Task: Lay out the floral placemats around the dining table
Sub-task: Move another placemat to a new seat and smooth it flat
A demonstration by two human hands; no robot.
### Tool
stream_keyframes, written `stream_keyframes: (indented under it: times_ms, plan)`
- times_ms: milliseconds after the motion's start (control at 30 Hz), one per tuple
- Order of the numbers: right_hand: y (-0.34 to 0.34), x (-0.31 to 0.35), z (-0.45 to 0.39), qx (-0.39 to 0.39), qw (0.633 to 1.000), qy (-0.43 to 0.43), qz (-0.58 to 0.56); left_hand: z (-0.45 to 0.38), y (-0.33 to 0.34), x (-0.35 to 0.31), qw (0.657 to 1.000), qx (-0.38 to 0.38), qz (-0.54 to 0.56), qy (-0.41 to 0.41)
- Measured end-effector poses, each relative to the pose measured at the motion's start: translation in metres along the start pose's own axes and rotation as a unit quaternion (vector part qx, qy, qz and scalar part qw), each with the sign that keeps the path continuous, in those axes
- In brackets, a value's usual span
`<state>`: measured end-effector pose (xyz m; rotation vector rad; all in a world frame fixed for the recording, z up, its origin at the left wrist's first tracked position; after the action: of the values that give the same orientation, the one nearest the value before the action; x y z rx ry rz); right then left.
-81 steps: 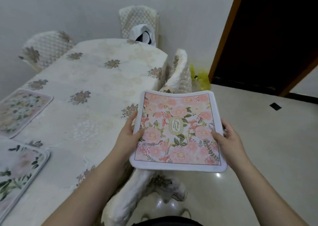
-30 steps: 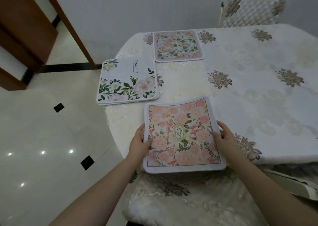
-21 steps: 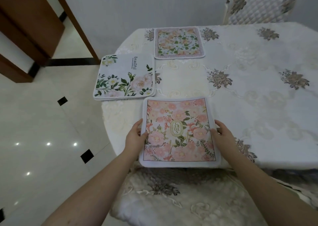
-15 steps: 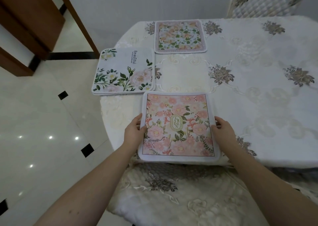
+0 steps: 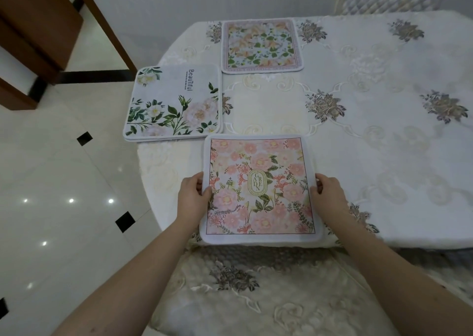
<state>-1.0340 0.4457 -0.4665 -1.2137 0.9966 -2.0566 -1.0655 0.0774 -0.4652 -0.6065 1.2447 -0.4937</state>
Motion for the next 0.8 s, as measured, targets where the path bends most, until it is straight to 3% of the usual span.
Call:
stream_keyframes:
  times_ms: [167, 267, 433, 600, 800]
  plan:
    - [-0.007, 0.009, 0.003, -0.037, 0.996, 0.010, 0.084, 0.004, 0.002, -0.009, 0.997, -0.073, 0.008, -0.009]
    - [-0.006, 0.040, -0.002, -0.072, 0.994, -0.046, 0.069, -0.001, 0.007, -0.039, 0.989, -0.116, -0.062, 0.069]
    - [0.029, 0.117, -0.020, -0.056, 0.977, -0.199, 0.055, -0.033, 0.058, -0.091, 0.965, -0.020, -0.141, 0.219]
    - [0.079, 0.152, -0.050, -0.006, 0.957, -0.251, 0.146, -0.065, 0.101, -0.086, 0.921, 0.067, -0.283, 0.260]
    - [0.091, 0.144, -0.055, -0.039, 0.946, -0.252, 0.202, -0.069, 0.110, -0.077, 0.911, 0.056, -0.316, 0.260]
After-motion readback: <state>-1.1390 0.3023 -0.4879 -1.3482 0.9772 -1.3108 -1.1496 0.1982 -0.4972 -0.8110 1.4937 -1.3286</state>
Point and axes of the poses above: each hand's wrist, its own z-axis away from the middle knuckle, its own y-axis out of the palm, x = y × z, the point moved 8 cm from there along -z, towards the middle knuckle, and after that the axes turned 3 degrees about z, right-handed, at the moved point
